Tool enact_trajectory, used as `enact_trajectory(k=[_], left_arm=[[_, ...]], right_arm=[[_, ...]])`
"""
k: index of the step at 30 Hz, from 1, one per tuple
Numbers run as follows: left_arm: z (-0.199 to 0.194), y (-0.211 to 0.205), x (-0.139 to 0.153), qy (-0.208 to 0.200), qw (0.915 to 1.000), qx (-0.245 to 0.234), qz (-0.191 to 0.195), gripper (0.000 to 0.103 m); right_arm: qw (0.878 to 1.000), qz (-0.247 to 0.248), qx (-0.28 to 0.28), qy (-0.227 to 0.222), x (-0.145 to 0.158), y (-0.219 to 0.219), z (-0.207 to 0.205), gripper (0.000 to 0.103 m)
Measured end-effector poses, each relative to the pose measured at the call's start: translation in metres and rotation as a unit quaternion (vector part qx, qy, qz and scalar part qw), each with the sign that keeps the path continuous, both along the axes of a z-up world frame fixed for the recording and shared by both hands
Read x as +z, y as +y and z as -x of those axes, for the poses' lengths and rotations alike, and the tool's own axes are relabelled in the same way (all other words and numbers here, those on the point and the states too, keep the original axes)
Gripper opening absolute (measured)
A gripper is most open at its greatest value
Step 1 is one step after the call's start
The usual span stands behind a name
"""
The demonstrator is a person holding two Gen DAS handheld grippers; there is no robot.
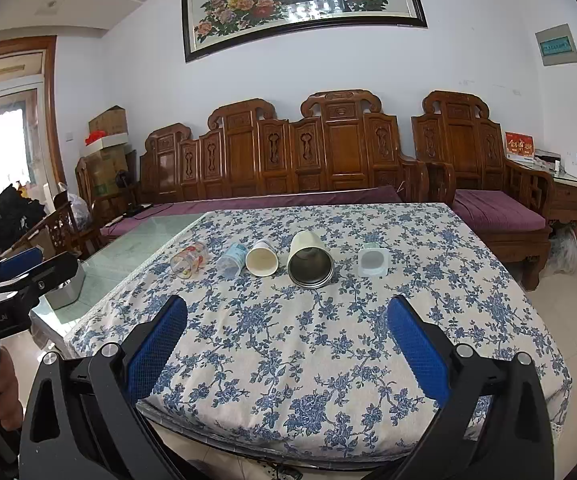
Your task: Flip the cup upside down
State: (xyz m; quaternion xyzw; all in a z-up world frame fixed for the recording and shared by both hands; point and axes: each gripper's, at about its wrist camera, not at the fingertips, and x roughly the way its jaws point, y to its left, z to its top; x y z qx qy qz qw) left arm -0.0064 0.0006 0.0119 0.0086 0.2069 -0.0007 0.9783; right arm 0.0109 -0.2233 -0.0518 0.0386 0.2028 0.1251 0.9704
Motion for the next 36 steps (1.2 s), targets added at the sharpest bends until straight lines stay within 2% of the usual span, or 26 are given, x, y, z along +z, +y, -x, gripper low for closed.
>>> enact_trajectory(k=[28,36], left_arm=[[0.008,-0.007,0.008,-0.009,0.9999,-0.005,-0.002,0.095],[-0.002,-0.005,-0.001,0.014,0.9999,-0.007,0.0,0.095]], right_arm=[[1.0,-0.002,0.0,-0.002,0.0,0.001,-0.002,0.101],[1.0,-0.002,0.0,0.006,0.002,-0.001,-0.005,0.101]])
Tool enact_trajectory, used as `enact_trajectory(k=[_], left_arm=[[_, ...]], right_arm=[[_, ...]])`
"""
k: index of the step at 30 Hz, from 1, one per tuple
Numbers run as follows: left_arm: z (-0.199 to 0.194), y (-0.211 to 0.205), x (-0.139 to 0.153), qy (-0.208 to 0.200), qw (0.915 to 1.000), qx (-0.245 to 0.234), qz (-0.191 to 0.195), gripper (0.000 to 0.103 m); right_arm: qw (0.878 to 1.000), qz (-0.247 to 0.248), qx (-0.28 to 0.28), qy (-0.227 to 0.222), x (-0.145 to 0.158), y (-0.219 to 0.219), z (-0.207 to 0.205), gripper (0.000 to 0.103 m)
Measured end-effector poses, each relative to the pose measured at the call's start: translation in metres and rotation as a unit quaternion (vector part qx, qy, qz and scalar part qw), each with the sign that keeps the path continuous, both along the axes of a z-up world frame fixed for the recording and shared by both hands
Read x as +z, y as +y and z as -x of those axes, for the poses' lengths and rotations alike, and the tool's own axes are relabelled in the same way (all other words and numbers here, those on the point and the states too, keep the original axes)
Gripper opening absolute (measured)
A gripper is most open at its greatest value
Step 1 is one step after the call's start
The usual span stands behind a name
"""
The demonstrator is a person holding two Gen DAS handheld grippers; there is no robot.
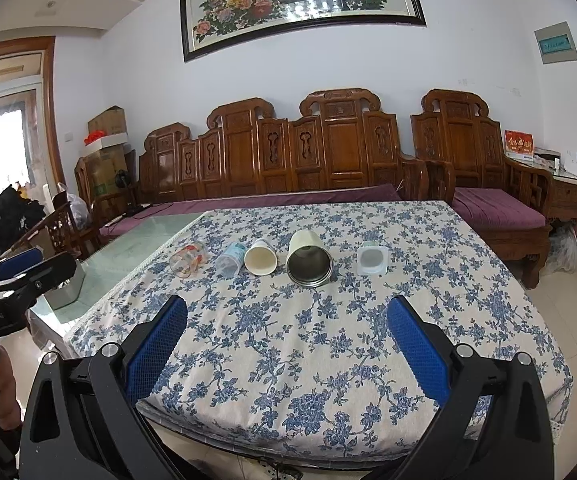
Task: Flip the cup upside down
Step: 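Reach the left tool to the striped white paper cup and grasp it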
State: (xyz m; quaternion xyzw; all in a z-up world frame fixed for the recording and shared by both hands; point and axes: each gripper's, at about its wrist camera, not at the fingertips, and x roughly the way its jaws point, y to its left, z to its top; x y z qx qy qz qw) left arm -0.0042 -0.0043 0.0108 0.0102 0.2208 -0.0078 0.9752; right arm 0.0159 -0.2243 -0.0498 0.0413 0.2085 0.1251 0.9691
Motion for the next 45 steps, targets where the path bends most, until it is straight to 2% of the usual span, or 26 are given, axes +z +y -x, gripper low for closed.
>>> enact_trajectory(k=[4,7,15,24,26,31,36,40,42,45], left_arm=[[-0.017,0.002,-0.01,0.023,0.9997,-0.008,0.002,0.095],[-0.037,0.002,-0.017,0.038,0.9991,-0.02,0.0,0.095],[-0.11,-0.001,-0.026,0.069,0.9966,-0.032,-0.032,0.095],[-0.192,0.002,-0.04,0.101,0.9931,-0.039,-0.044,0.095],[-0.211,0.003,-0.045,0.109,0.9922,-0.04,-0.044,0.091],[-0.255,0.015,-0.057,0.135,0.9898,-0.042,-0.016,0.081],[-0.296,0.017,-0.069,0.155,0.987,-0.042,-0.012,0.079],[-0.332,0.011,-0.082,0.182,0.9818,-0.052,-0.004,0.077],[-0.356,0.01,-0.092,0.205,0.9772,-0.054,0.014,0.076],[-0.381,0.011,-0.104,0.229,0.9713,-0.051,0.039,0.07]], right_arm=[[1.0,0.003,0.003,0.009,-0.01,-0.001,-0.011,0.101],[1.0,0.007,0.01,0.019,-0.02,0.0,-0.028,0.097],[0.999,0.013,0.028,0.045,-0.035,0.001,-0.097,0.089],[0.996,0.021,0.047,0.078,-0.056,0.01,-0.178,0.079],[0.995,0.025,0.049,0.083,-0.059,0.012,-0.196,0.078],[0.994,0.026,0.059,0.091,-0.063,0.018,-0.227,0.078],[0.993,0.033,0.062,0.098,-0.073,0.02,-0.251,0.075],[0.991,0.029,0.065,0.113,-0.091,0.02,-0.26,0.075],[0.99,0.027,0.07,0.123,-0.099,0.02,-0.261,0.075],[0.988,0.018,0.079,0.13,-0.103,0.017,-0.26,0.075]])
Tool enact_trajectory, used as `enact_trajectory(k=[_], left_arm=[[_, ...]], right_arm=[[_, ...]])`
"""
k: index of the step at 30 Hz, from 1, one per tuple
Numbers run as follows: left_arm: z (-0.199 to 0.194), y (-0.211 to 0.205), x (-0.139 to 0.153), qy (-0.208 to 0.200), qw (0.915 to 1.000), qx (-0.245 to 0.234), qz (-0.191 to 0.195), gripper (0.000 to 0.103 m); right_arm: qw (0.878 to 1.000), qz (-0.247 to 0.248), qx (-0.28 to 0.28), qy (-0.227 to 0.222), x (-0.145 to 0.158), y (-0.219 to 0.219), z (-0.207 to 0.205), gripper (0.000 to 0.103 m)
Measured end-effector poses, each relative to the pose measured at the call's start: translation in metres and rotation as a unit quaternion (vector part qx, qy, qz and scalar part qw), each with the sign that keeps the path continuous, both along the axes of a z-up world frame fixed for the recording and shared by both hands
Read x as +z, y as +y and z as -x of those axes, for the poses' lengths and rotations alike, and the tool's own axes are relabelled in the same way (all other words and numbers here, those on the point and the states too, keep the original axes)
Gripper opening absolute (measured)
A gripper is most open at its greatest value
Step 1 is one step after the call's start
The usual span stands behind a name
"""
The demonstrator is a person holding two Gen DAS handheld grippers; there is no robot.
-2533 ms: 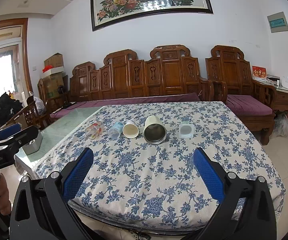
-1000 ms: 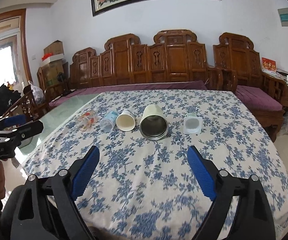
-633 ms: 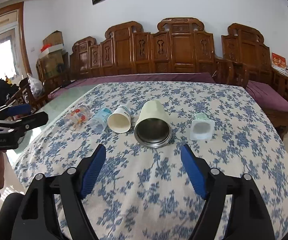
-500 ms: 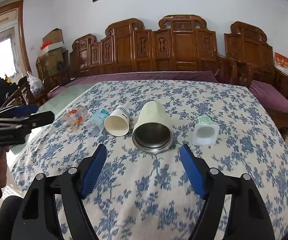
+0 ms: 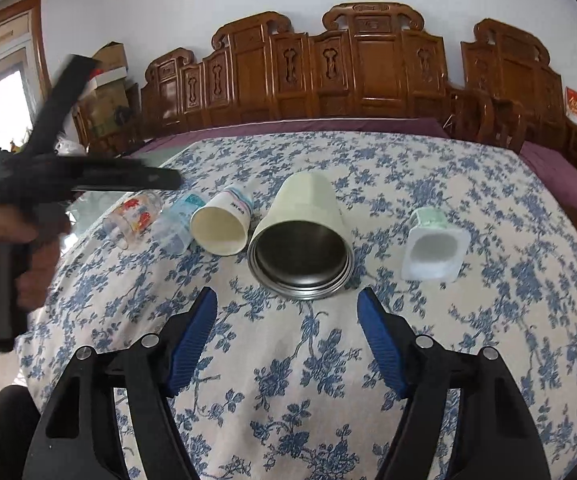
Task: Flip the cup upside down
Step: 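Reach the left tool to the striped white paper cup and grasp it, then lift the paper cup with the left tool while the right tool approaches it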
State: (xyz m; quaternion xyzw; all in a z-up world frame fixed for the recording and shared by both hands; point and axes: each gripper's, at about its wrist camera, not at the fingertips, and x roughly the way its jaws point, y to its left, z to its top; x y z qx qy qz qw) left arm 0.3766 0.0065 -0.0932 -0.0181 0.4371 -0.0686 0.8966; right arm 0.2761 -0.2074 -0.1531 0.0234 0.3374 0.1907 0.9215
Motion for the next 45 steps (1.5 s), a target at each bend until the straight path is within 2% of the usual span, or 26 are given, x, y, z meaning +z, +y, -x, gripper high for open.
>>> enact_trajectory(k=[6,10,15,20,25,29,36,45], left_arm=[[-0.043,-0.005,-0.022,0.045,0.9987,0.01,0.022,0.066],[-0.063,-0.015,-0.03,0.067,0.9977,0.009,0.005,0.064],[-0.076,-0.038,-0.04,0.088,0.9941,0.002,-0.063,0.064],[-0.084,-0.046,-0.052,0.108,0.989,-0.001,-0.1,0.064],[-0.089,-0.046,-0.065,0.137,0.986,-0.003,-0.095,0.064],[-0.087,-0.045,-0.061,0.14,0.9865,-0.003,-0.085,0.057],[-0.054,-0.04,-0.038,0.121,0.9901,-0.012,-0.071,0.055],[0.036,-0.042,-0.013,0.081,0.9952,-0.042,-0.035,0.056]], right_arm=[[1.0,-0.015,0.006,0.009,-0.003,-0.009,0.003,0.075],[0.999,-0.026,0.008,0.017,-0.006,-0.013,0.003,0.075],[0.999,-0.033,0.011,0.016,-0.005,-0.016,0.004,0.075],[0.999,-0.044,0.013,0.017,-0.002,-0.02,0.005,0.075],[0.999,-0.049,0.01,0.017,0.0,-0.023,0.003,0.075],[0.999,-0.05,0.007,0.014,0.001,-0.025,0.004,0.075],[0.999,-0.037,-0.002,0.01,-0.002,-0.025,0.004,0.075],[0.999,-0.022,-0.031,0.01,-0.004,-0.036,0.016,0.075]])
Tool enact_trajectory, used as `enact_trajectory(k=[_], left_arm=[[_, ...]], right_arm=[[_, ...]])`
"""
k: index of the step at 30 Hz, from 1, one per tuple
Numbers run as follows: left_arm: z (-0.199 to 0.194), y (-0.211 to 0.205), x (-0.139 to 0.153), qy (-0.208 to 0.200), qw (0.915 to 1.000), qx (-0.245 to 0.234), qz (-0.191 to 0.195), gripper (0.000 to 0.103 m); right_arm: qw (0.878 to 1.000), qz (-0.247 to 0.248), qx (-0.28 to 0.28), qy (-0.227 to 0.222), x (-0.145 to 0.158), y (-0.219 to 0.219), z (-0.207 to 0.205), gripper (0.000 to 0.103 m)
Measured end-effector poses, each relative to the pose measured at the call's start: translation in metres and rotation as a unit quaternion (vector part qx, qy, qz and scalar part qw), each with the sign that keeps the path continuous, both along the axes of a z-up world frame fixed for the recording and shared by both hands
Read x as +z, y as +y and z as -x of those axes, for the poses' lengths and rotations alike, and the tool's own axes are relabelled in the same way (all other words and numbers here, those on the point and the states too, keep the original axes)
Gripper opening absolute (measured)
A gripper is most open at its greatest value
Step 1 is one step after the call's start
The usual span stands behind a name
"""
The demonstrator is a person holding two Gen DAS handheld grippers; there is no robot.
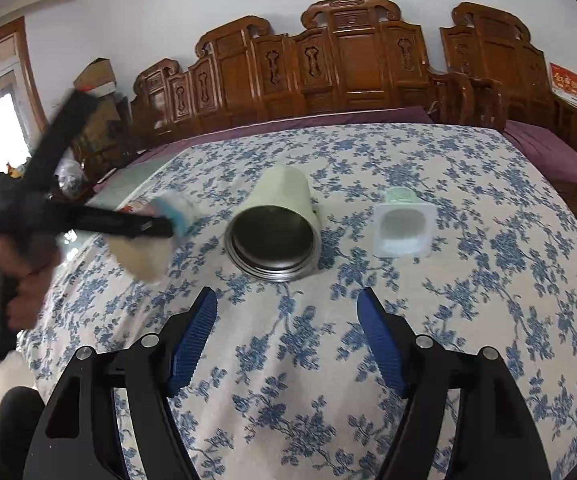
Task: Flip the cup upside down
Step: 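Lift the paper cup with the left tool while the right tool approaches it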
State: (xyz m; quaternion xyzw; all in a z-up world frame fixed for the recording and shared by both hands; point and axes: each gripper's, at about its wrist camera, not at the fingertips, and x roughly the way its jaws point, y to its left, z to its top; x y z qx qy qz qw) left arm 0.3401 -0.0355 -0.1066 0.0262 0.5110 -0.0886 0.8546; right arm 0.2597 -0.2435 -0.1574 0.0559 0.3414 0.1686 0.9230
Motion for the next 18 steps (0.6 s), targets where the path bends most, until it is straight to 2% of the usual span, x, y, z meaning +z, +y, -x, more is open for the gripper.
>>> enact_trajectory(k=[6,10,18], left_arm=[[0.06,-0.008,-0.009,0.004,0.9993,-0.02,0.033,0.056],[0.087,-0.019,-0.018,-0.001,0.9988,-0.031,0.037,0.056],[0.096,-0.021,-0.04,0.015,0.9978,-0.028,0.057,0.058]], right_arm=[[1.0,0.012,-0.021,-0.003,0.0,-0.01,0.009,0.075],[0.999,0.021,-0.027,-0.007,0.002,-0.012,0.015,0.075],[0.999,0.043,-0.016,0.007,-0.009,-0.004,0.013,0.075]])
